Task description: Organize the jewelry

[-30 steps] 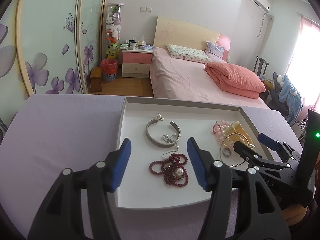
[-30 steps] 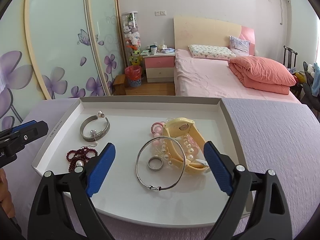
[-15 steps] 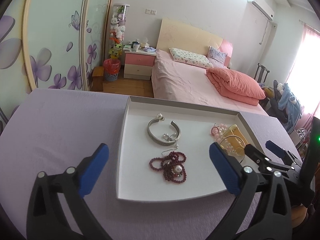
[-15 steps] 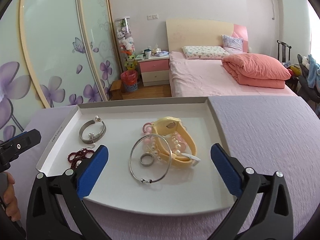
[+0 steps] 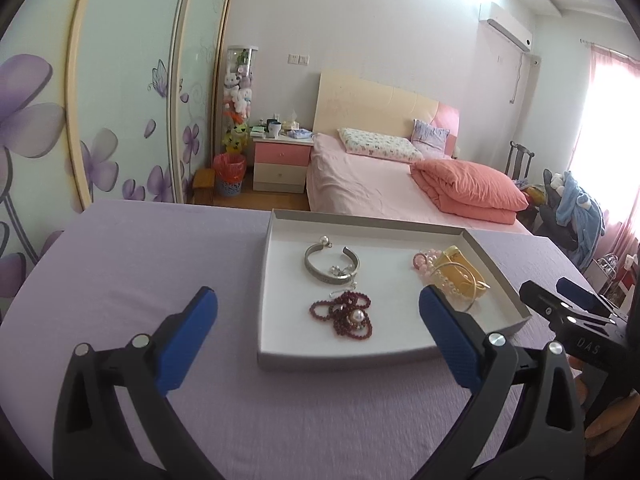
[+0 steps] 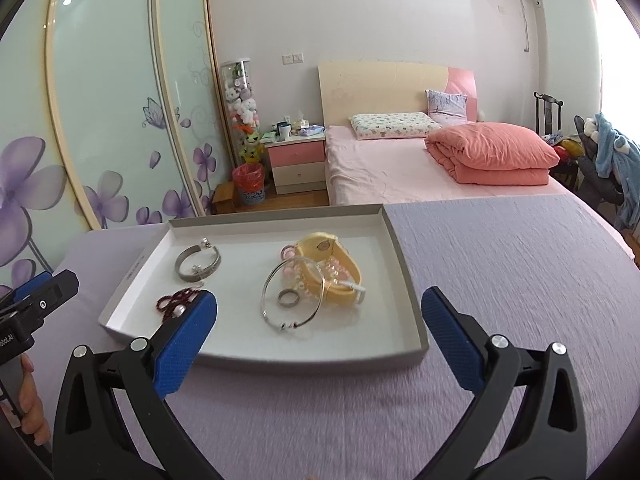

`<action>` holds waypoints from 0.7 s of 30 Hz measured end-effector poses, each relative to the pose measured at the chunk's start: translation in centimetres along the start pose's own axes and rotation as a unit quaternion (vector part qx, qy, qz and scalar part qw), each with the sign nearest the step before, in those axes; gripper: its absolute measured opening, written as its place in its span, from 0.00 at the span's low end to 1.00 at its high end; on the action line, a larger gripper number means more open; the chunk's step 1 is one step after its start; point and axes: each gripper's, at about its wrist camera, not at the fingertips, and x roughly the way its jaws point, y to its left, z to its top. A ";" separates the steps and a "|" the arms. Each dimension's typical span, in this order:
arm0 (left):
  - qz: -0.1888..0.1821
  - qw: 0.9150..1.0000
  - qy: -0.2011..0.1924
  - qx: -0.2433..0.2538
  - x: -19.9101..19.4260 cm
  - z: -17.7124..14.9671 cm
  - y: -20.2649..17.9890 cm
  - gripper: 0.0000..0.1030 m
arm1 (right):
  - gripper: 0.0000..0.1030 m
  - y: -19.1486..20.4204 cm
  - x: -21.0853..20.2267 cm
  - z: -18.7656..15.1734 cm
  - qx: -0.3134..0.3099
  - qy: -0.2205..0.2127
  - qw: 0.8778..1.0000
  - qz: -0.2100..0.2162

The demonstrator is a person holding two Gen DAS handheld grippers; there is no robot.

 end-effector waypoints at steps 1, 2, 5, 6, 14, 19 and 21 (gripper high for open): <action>0.000 1.000 0.000 -0.001 -0.4 -0.3 0.1 0.98 | 0.99 0.1 -0.2 -0.1 -0.002 0.000 1.000 0.000; -0.001 1.000 0.000 -0.003 -0.7 -0.6 0.1 0.98 | 0.99 0.3 -0.5 -0.4 -0.005 -0.001 1.000 0.001; 0.001 1.000 0.000 -0.006 -1.8 -1.5 0.1 0.98 | 0.99 1.0 -1.1 -1.0 -0.012 -0.002 1.000 0.004; 0.002 1.000 -0.002 -0.005 -2.1 -1.7 0.1 0.98 | 0.99 1.3 -1.4 -1.2 -0.013 -0.003 1.000 0.004; -0.005 1.000 -0.016 -0.008 -4.9 -2.7 0.0 0.98 | 0.99 2.4 -3.8 -2.4 -0.019 -0.017 1.000 0.015; -0.008 1.000 -0.023 -0.008 -6.3 -3.3 -0.2 0.98 | 0.99 2.5 -4.6 -2.7 -0.013 -0.016 1.000 0.024; -0.010 1.000 -0.026 -0.011 -6.7 -3.4 -0.3 0.98 | 0.99 2.6 -4.9 -3.0 -0.012 -0.014 1.000 0.025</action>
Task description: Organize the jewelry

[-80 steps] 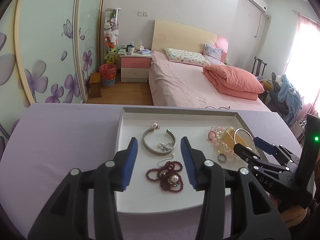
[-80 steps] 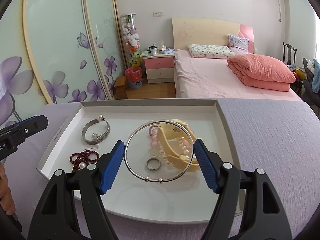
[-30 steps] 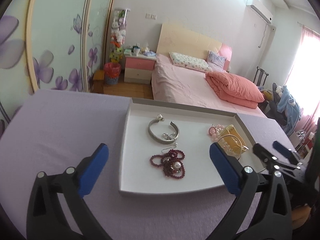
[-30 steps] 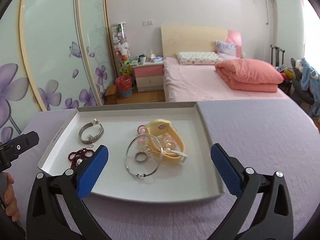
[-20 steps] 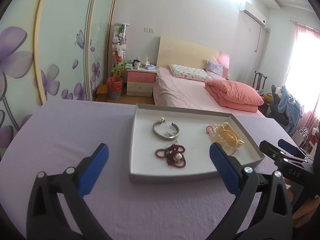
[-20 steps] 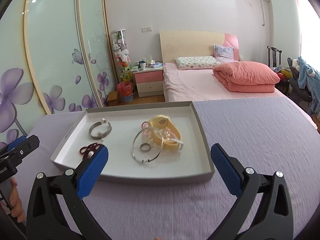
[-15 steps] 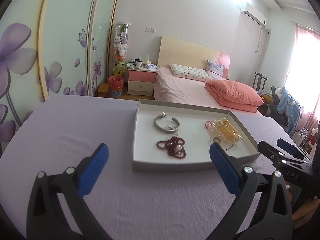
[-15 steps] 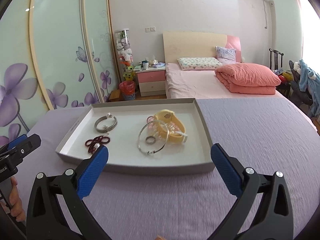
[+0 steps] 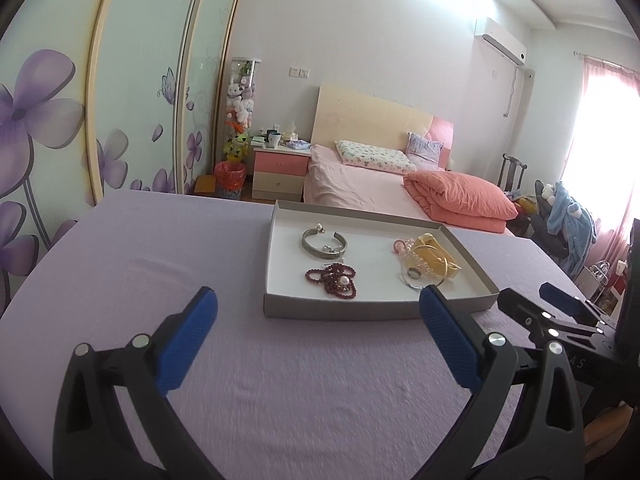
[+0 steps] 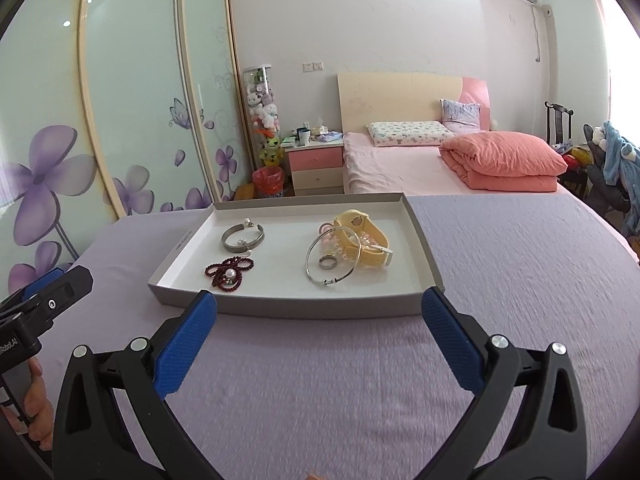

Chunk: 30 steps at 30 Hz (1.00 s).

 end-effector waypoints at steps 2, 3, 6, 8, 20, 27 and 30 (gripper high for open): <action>-0.007 1.000 -0.001 0.000 -0.4 -0.2 -0.2 0.98 | 0.99 0.0 -0.3 -0.3 0.002 0.000 1.000 0.001; -0.008 1.000 -0.001 0.001 -0.5 -0.3 -0.3 0.98 | 0.99 0.0 -0.4 -0.3 0.002 0.000 1.000 0.001; -0.011 1.000 -0.003 0.008 -0.9 -0.7 -0.7 0.98 | 0.99 0.0 -0.7 -0.7 0.003 0.000 1.000 -0.002; -0.013 1.000 -0.006 0.012 -0.9 -0.8 -0.9 0.98 | 0.99 0.0 -0.9 -0.9 0.004 0.000 1.000 -0.001; -0.029 0.999 -0.013 0.027 -0.8 -1.7 -1.3 0.98 | 0.99 -0.1 -1.8 -1.8 0.006 -0.007 1.000 -0.009; -0.029 0.999 -0.017 0.035 -0.8 -2.0 -1.6 0.98 | 0.99 -0.2 -1.8 -2.1 0.011 -0.005 1.000 -0.008; -0.031 0.999 -0.020 0.036 -1.0 -2.1 -1.9 0.98 | 0.99 -0.2 -1.8 -2.0 0.009 -0.006 1.000 -0.007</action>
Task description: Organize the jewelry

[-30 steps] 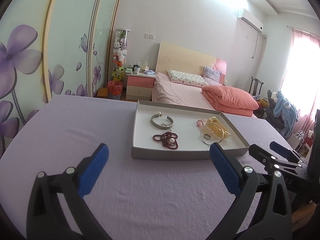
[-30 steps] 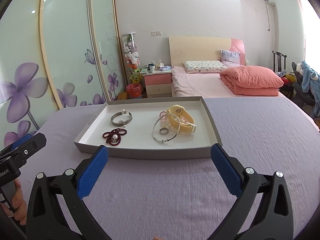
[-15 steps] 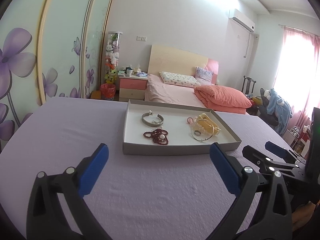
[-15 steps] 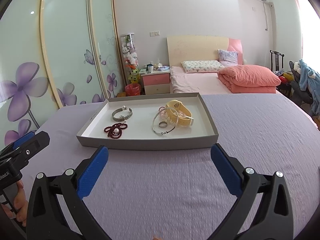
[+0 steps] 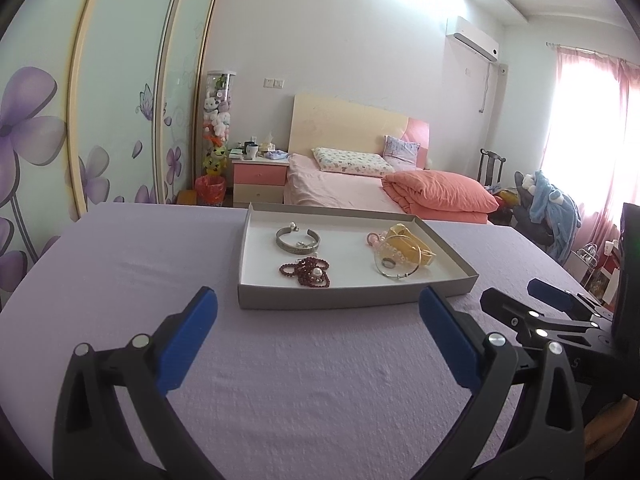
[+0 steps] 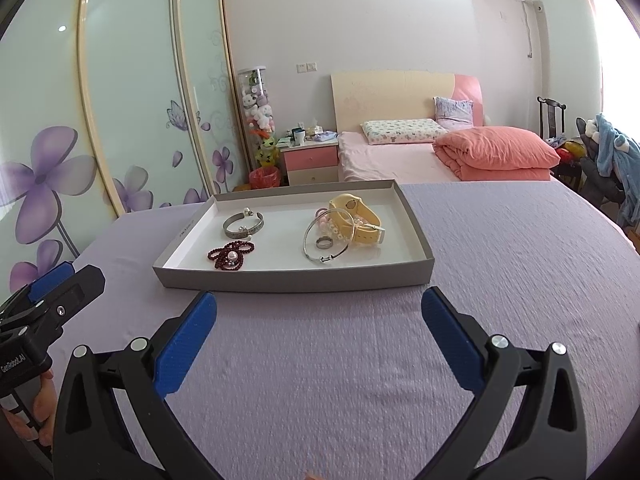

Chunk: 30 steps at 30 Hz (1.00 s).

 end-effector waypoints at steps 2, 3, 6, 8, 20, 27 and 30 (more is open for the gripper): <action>0.000 1.000 -0.001 0.000 -0.1 0.0 0.0 0.98 | 0.99 0.0 0.0 0.1 -0.001 -0.001 1.000 0.001; 0.000 1.000 -0.002 0.000 -0.1 0.0 0.0 0.98 | 0.99 0.1 0.0 0.1 -0.001 -0.002 1.000 0.002; -0.001 1.000 -0.004 -0.002 -0.2 0.1 0.0 0.98 | 0.99 0.1 -0.2 0.3 -0.001 -0.005 1.000 0.003; -0.002 1.000 -0.006 -0.002 -0.3 0.2 0.0 0.98 | 0.99 0.2 -0.2 0.4 -0.003 -0.006 1.000 0.004; -0.003 1.000 -0.007 -0.003 -0.3 0.1 -0.2 0.98 | 0.99 0.4 -0.2 0.6 -0.006 -0.008 1.000 0.005; -0.004 1.000 -0.003 -0.003 -0.3 0.0 -0.4 0.98 | 0.99 0.4 -0.2 0.7 -0.005 -0.007 1.000 0.005; -0.005 1.000 -0.001 -0.001 -0.3 -0.2 -0.6 0.98 | 0.99 0.4 -0.2 0.7 -0.005 -0.007 1.000 0.005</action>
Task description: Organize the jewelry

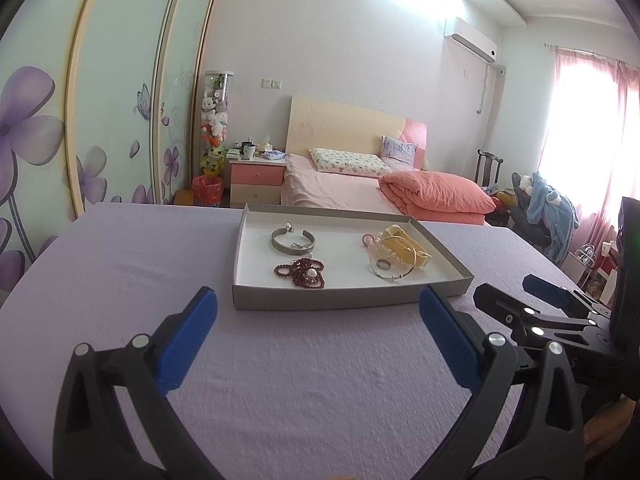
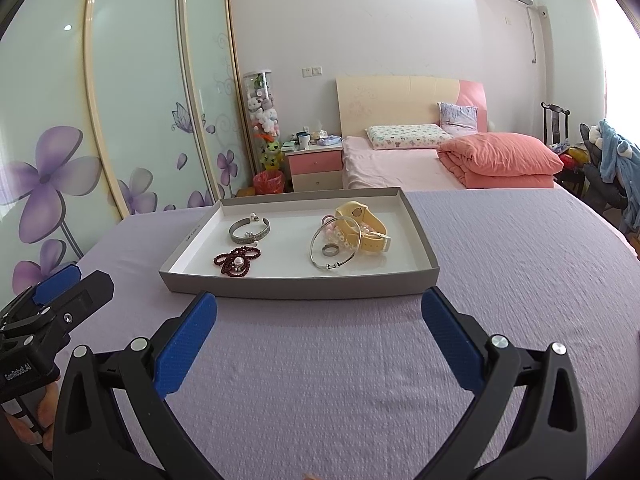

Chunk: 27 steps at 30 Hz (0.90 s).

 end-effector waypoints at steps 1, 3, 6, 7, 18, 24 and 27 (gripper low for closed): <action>0.000 1.000 0.001 0.000 0.0 0.0 0.0 0.98 | 0.99 0.0 0.0 0.0 0.000 0.000 1.000 0.000; -0.001 1.000 0.002 0.000 0.0 -0.1 0.1 0.98 | 0.99 0.0 0.0 0.0 0.000 0.000 1.000 0.000; 0.000 1.000 0.002 -0.001 0.1 0.0 0.2 0.98 | 0.99 0.0 0.0 0.0 0.000 0.001 1.000 0.001; 0.001 1.000 0.003 -0.001 0.1 0.0 0.2 0.98 | 0.99 0.0 0.0 0.0 0.000 0.001 1.000 0.001; 0.003 1.000 0.004 -0.001 0.3 -0.1 0.1 0.98 | 0.99 0.0 0.0 0.0 0.000 0.001 1.000 0.001; 0.003 1.000 0.005 -0.002 0.5 0.0 0.2 0.98 | 0.99 0.0 0.0 0.0 0.000 0.001 1.000 0.001; 0.003 1.000 0.005 -0.001 0.5 0.0 0.2 0.98 | 0.99 0.0 0.0 0.0 -0.001 0.000 1.000 0.000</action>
